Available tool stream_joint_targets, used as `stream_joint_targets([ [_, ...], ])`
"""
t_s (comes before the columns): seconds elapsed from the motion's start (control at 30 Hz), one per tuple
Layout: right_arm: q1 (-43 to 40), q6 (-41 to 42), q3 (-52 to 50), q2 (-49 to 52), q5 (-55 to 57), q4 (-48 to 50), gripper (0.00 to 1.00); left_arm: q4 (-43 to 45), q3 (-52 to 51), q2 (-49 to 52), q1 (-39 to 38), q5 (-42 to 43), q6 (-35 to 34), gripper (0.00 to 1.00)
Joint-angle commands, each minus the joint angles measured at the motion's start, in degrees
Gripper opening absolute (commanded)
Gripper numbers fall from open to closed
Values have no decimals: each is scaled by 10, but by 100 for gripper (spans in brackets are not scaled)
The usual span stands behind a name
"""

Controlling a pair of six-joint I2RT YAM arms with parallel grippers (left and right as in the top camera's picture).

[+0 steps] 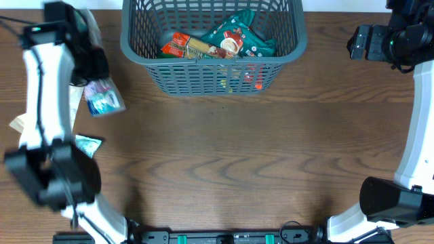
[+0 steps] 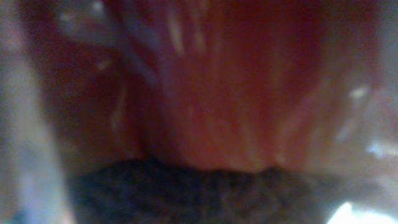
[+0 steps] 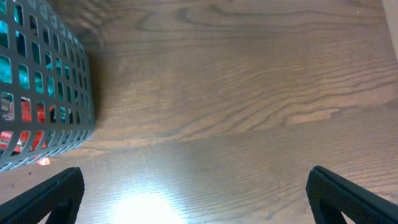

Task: Pack container
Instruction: 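Grasp the Kleenex multipack with the left gripper and lift it, then carry the Kleenex pack over the basket and release it inside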

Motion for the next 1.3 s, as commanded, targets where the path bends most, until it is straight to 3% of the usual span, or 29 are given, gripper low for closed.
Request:
stream_joint_targets([
  [0.0, -4, -7, -2, 5, 6, -1, 99, 11, 54, -81, 2, -2, -3, 6],
  [0.13, -5, -7, -2, 5, 6, 0, 99, 44, 117, -143, -19, 7, 15, 6],
  [0.27, -5, -7, -2, 5, 6, 5, 99, 105, 156, -176, -85, 70, 148, 6],
  [0.43, -9, -14, -2, 5, 6, 6, 99, 173, 162, -169, -186, 70, 366, 6],
  [0.5, -10, -14, -2, 5, 6, 7, 99, 199, 162, -156, -212, 75, 412, 6],
  [0.6, -9, -16, -2, 5, 3, 6, 99, 208, 162, -130, -236, 119, 553, 6],
  [0.67, -9, -16, -2, 5, 3, 5, 99, 210, 162, -109, -245, 125, 604, 6],
  [1.27, -12, -16, -2, 5, 4, -4, 99, 217, 162, 101, -247, 125, 611, 6],
])
